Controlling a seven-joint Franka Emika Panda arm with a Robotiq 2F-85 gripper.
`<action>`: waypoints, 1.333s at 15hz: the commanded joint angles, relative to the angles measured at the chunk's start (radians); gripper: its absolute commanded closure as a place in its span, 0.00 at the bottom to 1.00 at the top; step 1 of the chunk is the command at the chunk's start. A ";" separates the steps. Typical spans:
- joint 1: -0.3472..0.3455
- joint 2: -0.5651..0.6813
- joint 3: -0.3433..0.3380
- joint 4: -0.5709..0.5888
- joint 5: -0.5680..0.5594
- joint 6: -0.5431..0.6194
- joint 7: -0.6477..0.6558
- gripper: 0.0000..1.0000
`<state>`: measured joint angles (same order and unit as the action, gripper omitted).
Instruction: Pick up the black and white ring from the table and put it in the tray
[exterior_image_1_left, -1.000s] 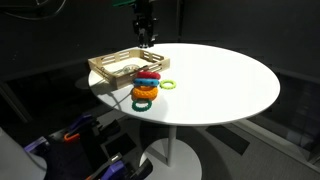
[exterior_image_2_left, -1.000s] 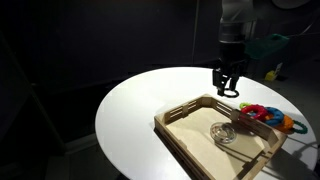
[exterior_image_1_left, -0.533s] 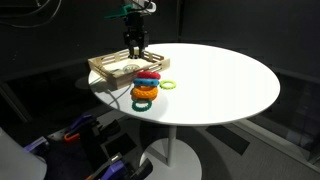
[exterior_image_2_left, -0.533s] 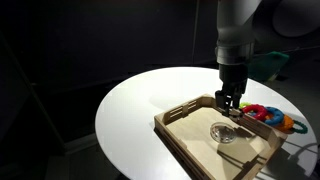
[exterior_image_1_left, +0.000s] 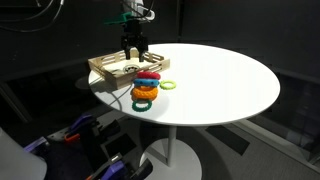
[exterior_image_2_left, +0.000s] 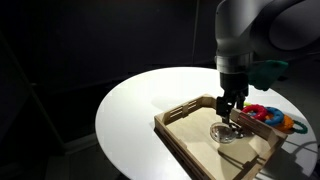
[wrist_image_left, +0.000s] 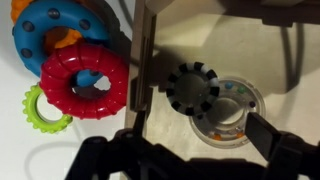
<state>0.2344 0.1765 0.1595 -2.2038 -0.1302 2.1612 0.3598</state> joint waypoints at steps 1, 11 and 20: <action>-0.028 -0.061 -0.020 -0.010 0.016 -0.044 -0.029 0.00; -0.143 -0.319 -0.085 -0.017 0.049 -0.231 -0.056 0.00; -0.198 -0.462 -0.092 0.000 0.073 -0.291 -0.054 0.00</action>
<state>0.0488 -0.2867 0.0561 -2.2054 -0.0606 1.8723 0.3083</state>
